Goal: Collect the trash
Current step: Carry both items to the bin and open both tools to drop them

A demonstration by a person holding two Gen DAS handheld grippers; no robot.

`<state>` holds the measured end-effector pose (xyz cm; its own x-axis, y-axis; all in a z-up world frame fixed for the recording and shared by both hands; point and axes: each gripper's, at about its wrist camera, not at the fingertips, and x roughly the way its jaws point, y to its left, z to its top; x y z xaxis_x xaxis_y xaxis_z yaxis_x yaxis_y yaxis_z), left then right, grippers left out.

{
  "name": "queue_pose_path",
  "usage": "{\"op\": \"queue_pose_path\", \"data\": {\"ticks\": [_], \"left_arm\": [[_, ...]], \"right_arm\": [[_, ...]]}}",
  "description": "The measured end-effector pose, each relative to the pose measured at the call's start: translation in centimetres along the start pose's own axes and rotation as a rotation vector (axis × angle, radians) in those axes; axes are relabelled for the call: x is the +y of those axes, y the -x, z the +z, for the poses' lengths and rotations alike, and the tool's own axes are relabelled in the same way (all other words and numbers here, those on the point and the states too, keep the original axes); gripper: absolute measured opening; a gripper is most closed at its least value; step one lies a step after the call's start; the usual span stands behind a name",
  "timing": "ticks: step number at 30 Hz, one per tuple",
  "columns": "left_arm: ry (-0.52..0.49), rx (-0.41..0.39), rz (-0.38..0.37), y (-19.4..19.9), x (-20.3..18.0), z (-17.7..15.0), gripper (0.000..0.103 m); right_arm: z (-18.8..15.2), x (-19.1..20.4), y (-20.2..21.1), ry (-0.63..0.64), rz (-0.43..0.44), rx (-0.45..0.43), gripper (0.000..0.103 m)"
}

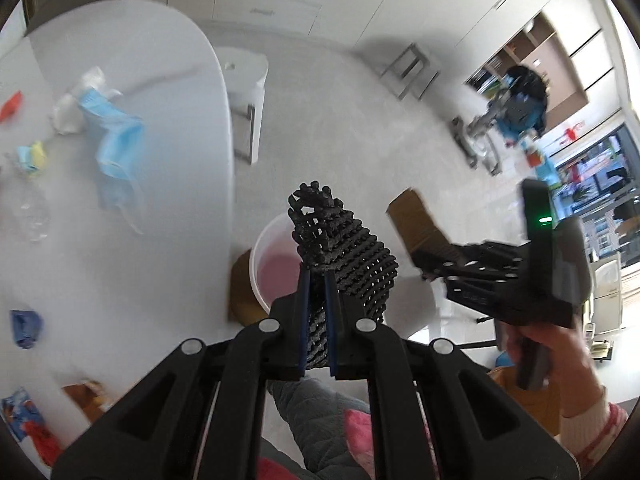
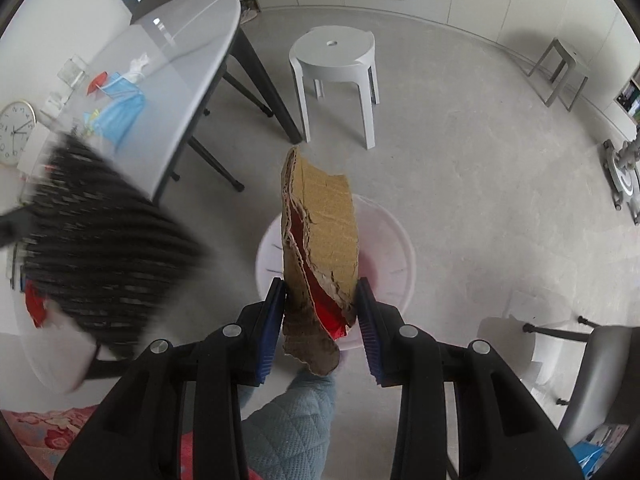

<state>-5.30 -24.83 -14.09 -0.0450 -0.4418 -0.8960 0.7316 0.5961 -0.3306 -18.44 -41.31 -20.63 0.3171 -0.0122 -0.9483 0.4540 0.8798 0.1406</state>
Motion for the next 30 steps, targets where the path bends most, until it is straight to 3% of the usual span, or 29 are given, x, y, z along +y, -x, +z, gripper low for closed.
{"op": "queue_pose_path", "data": {"ticks": [4, 6, 7, 8, 11, 16, 19, 22, 25, 30], "left_arm": [[0.037, 0.119, -0.009, -6.1, -2.1, 0.9, 0.007], [0.053, 0.145, -0.002, -7.3, -2.9, 0.7, 0.011], [0.061, 0.157, 0.011, -7.5, -3.1, 0.8, 0.024], [0.069, 0.166, 0.027, -7.5, -3.2, 0.8, 0.049], [0.075, 0.081, 0.091, -5.1, -3.1, 0.5, 0.068], [0.047, -0.015, 0.170, -0.6, -3.5, 1.3, 0.078], [0.062, -0.050, 0.185, 1.5, -3.0, 1.5, 0.079], [0.064, -0.067, 0.206, 3.1, -2.3, 1.4, 0.079], [0.071, -0.090, 0.214, 3.4, -2.4, 2.8, 0.079], [0.124, -0.165, 0.227, 6.5, 1.2, 2.8, 0.086]], "right_arm": [[1.0, -1.7, -0.4, 0.050, -0.005, 0.012, 0.037], [1.4, -1.9, -1.0, 0.067, 0.010, 0.023, 0.037], [1.6, -1.9, -1.3, 0.083, 0.021, 0.031, 0.038], [1.8, -1.7, -1.7, 0.092, 0.026, 0.038, 0.038], [2.2, -1.6, -2.8, 0.128, 0.049, 0.063, 0.039], [2.5, -0.9, -5.1, 0.169, 0.096, 0.142, 0.042], [2.7, 0.1, -6.3, 0.184, 0.121, 0.192, 0.069], [3.4, 1.2, -6.1, 0.190, 0.118, 0.189, 0.076], [4.6, 1.7, -4.7, 0.169, 0.109, 0.154, 0.086], [8.5, 4.5, 0.5, 0.121, 0.127, 0.001, 0.095]]}}
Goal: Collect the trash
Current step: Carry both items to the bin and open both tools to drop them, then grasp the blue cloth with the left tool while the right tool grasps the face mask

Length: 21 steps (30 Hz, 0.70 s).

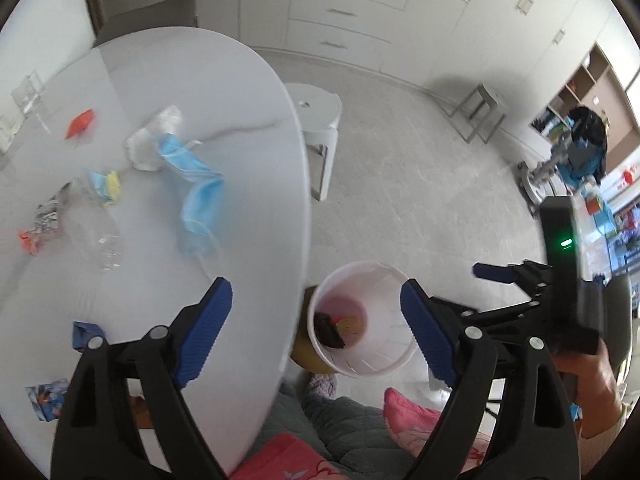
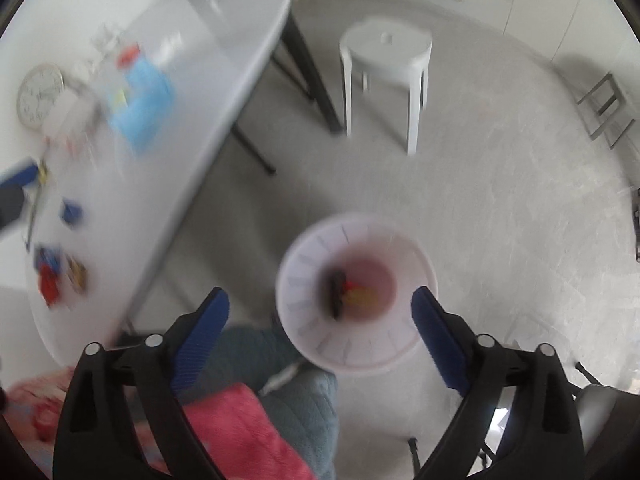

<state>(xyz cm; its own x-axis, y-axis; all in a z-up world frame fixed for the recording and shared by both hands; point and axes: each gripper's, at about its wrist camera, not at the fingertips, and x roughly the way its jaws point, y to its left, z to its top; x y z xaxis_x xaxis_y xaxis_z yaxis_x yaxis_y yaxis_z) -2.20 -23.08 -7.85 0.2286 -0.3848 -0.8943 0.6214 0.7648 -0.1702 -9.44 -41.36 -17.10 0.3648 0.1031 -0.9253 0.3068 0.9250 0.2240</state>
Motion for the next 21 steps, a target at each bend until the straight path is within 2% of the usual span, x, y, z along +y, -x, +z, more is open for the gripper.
{"op": "queue_pose_path", "data": {"ticks": [1, 3, 7, 11, 16, 19, 21], "left_arm": [[0.018, -0.020, 0.000, 0.7, 1.3, 0.2, 0.090], [0.045, -0.061, 0.026, 1.8, 4.0, 0.3, 0.090], [0.090, -0.107, 0.106, 3.2, 9.2, 0.2, 0.090], [0.182, -0.120, 0.161, 4.3, 15.3, -0.2, 0.091], [0.359, -0.111, 0.201, 4.6, 23.5, -1.6, 0.093], [0.484, -0.107, 0.214, 4.4, 28.4, -2.6, 0.093], [0.560, -0.106, 0.194, 4.0, 31.4, -3.1, 0.093]], "right_arm": [[1.0, 1.0, 1.1, 0.003, 0.011, -0.039, 0.097], [2.2, 2.8, 2.7, 0.022, 0.020, -0.099, 0.101], [5.8, 8.0, 4.4, 0.107, 0.038, -0.183, 0.101], [8.2, 12.5, 3.7, 0.188, 0.056, -0.201, 0.101], [10.0, 17.1, 1.8, 0.254, 0.085, -0.187, 0.101], [10.5, 20.0, 0.4, 0.296, 0.092, -0.163, 0.101], [10.8, 22.0, -0.6, 0.324, 0.107, -0.145, 0.101]]}}
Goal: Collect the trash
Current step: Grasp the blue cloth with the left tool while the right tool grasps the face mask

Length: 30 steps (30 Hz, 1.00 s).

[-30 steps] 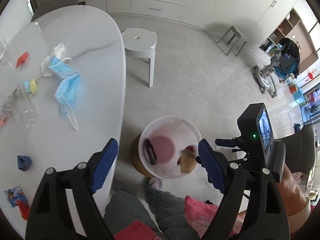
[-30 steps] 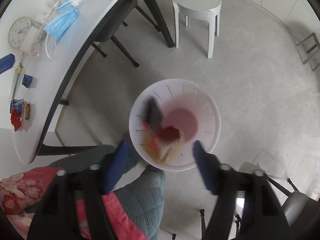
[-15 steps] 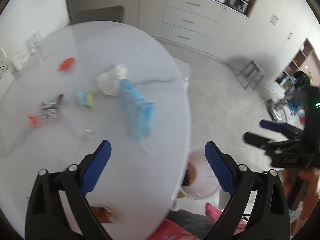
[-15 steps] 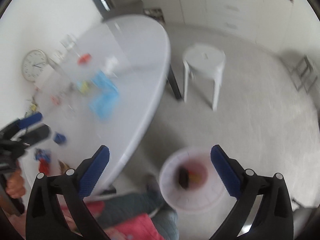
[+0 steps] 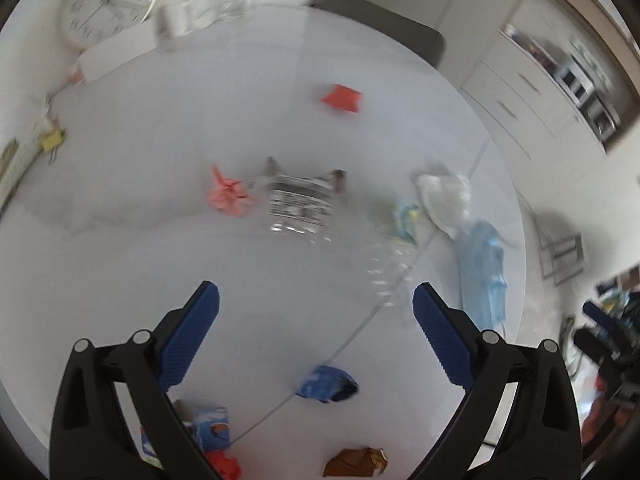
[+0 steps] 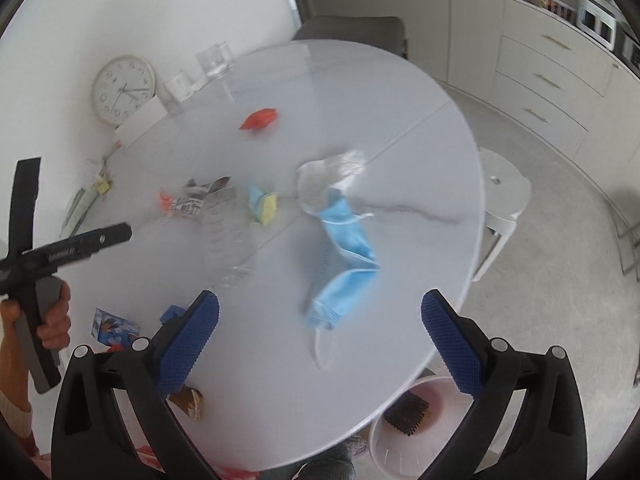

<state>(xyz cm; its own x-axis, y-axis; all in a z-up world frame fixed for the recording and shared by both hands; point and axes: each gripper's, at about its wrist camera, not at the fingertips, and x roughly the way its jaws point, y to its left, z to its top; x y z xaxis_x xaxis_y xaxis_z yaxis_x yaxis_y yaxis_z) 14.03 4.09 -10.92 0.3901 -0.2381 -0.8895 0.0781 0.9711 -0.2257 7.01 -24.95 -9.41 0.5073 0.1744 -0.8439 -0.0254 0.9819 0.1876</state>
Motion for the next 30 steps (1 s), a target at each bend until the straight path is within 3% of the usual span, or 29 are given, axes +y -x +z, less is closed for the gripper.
{"op": "queue_pose_path", "data": {"ticks": [4, 7, 14, 18, 21, 25, 30], "left_arm": [[0.075, -0.001, -0.021, -1.1, 3.6, 1.3, 0.093], [0.050, -0.002, -0.020, -1.4, 4.5, 1.9, 0.093], [-0.138, 0.059, -0.109, -1.6, 3.8, 0.5, 0.093], [-0.296, 0.082, -0.160, -1.5, 1.4, -3.0, 0.093], [-0.405, 0.106, -0.156, -2.3, -0.5, -5.7, 0.091], [-0.472, 0.165, -0.128, -4.4, -2.3, -7.7, 0.069], [-0.441, 0.212, -0.132, -6.4, -3.4, -8.3, 0.053]], "right_arm": [[1.0, 2.9, -2.5, 0.043, 0.023, 0.036, 0.101], [1.9, 5.0, -4.7, 0.074, 0.040, 0.061, 0.101], [2.2, 8.1, -7.7, 0.133, 0.070, 0.104, 0.100], [1.1, 8.2, -7.7, 0.178, 0.071, 0.121, 0.100], [0.0, 7.7, -7.3, 0.198, 0.089, 0.140, 0.100], [-1.4, 6.6, -6.3, 0.207, 0.077, 0.147, 0.101], [-2.3, 4.5, -5.0, 0.164, 0.053, 0.141, 0.101]]}}
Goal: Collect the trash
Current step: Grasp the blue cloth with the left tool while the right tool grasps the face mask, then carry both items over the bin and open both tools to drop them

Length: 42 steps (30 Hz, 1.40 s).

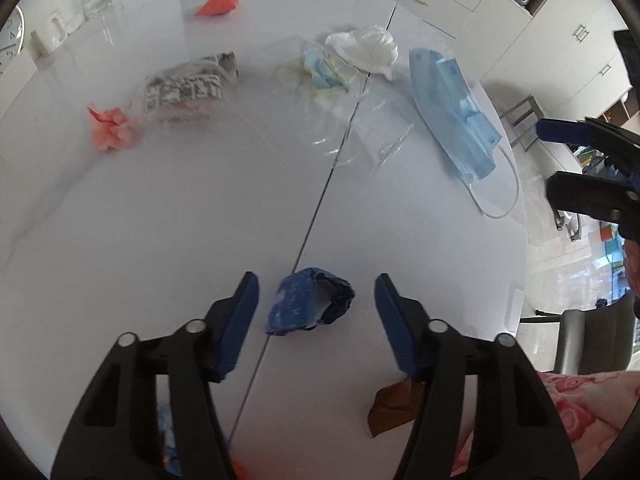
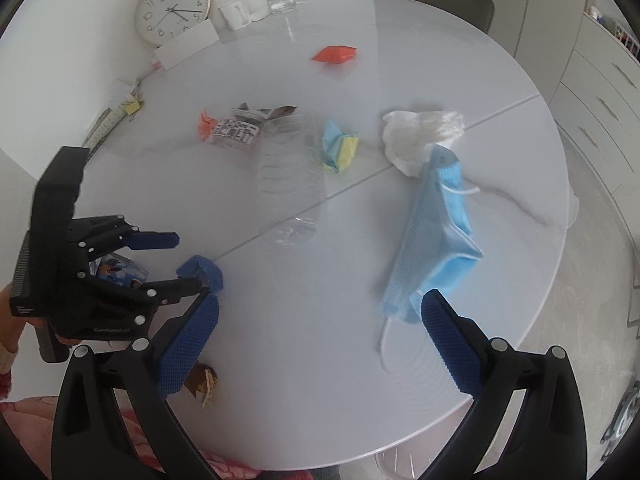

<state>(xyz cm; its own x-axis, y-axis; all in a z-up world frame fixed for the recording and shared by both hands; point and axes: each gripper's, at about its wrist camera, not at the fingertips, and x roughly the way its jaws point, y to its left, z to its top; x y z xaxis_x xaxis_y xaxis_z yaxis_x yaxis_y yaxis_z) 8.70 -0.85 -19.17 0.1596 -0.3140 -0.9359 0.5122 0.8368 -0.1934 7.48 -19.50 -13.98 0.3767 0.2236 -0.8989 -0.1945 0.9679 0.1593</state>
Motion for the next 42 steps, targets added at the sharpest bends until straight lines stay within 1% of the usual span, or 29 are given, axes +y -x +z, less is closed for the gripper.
{"op": "queue_pose_path", "data": {"ticks": [2, 3, 4, 5, 8, 12, 14, 17, 18, 19, 21, 22, 23, 24, 25, 26, 29, 34, 36, 38, 41, 42], "left_arm": [[-0.004, 0.022, 0.017, -1.0, -0.5, 0.0, 0.038], [-0.004, 0.032, 0.024, -1.4, -0.7, -0.1, 0.036], [0.002, 0.026, 0.026, -1.6, -0.7, -0.2, 0.034], [0.013, 0.023, 0.021, -1.6, -0.7, -0.2, 0.030], [0.054, 0.032, 0.005, -1.5, -0.5, -0.4, 0.027], [0.084, 0.011, -0.005, -1.2, -0.5, -0.8, 0.026], [0.111, -0.017, -0.021, -0.5, -0.3, -0.7, 0.026], [0.151, -0.056, -0.054, 1.0, -0.2, -0.6, 0.026], [0.155, -0.074, -0.055, 1.6, -0.4, -0.6, 0.026], [0.154, -0.086, -0.054, 2.1, -0.5, -0.5, 0.026], [0.148, -0.111, -0.054, 3.0, -0.8, -0.2, 0.026], [0.146, -0.124, -0.058, 3.4, -1.0, 0.0, 0.026], [0.146, -0.135, -0.062, 3.8, -1.2, 0.3, 0.026], [0.147, -0.141, -0.066, 4.0, -1.1, 0.5, 0.026], [0.147, -0.148, -0.070, 4.1, -1.3, 0.8, 0.026], [0.147, -0.152, -0.075, 4.3, -1.4, 0.9, 0.026], [0.128, -0.156, -0.085, 4.6, -2.1, 1.6, 0.026], [0.036, -0.159, -0.116, 5.2, -5.8, 2.6, 0.026], [-0.003, -0.157, -0.140, 5.2, -8.1, 3.3, 0.026], [-0.048, -0.151, -0.182, 5.0, -11.3, 3.9, 0.026], [-0.125, -0.129, -0.240, 4.5, -15.8, 4.2, 0.026], [-0.168, -0.114, -0.267, 4.1, -18.1, 4.1, 0.026]], "right_arm": [[-0.4, -0.9, 0.5, -0.020, -0.010, -0.009, 0.101], [-0.5, -1.3, 0.6, -0.031, -0.015, -0.012, 0.101], [-0.7, -1.9, 0.9, -0.048, -0.022, -0.019, 0.101], [-0.7, -2.2, 1.1, -0.058, -0.025, -0.023, 0.101], [-0.8, -3.7, 1.6, -0.099, -0.044, -0.041, 0.101], [-0.4, -6.1, 0.9, -0.161, -0.082, -0.039, 0.101], [0.4, -7.5, -0.4, -0.195, -0.105, -0.023, 0.101], [1.6, -9.3, -2.9, -0.243, -0.105, 0.003, 0.100], [2.0, -9.9, -3.7, -0.256, -0.102, 0.008, 0.098], [2.6, -10.6, -4.7, -0.279, -0.091, 0.017, 0.092], [3.4, -11.5, -6.2, -0.320, -0.053, 0.030, 0.086], [3.6, -11.8, -6.7, -0.337, -0.050, 0.043, 0.078], [3.9, -12.1, -7.6, -0.352, -0.040, 0.064, 0.064], [4.2, -12.3, -8.3, -0.355, -0.026, 0.081, 0.056], [4.2, -12.2, -8.6, -0.355, -0.024, 0.092, 0.040], [4.3, -12.1, -8.9, -0.350, -0.030, 0.097, 0.040], [4.0, -11.3, -7.8, -0.312, -0.047, 0.066, 0.036], [1.7, -11.7, -3.1, -0.305, -0.043, 0.000, 0.035], [-0.3, -12.4, -0.1, -0.317, -0.049, -0.033, 0.035], [-2.4, -13.3, 2.6, -0.329, -0.057, -0.054, 0.035], [-6.2, -15.2, 6.4, -0.358, -0.079, -0.066, 0.035], [-7.7, -16.0, 7.5, -0.367, -0.089, -0.063, 0.035]]}}
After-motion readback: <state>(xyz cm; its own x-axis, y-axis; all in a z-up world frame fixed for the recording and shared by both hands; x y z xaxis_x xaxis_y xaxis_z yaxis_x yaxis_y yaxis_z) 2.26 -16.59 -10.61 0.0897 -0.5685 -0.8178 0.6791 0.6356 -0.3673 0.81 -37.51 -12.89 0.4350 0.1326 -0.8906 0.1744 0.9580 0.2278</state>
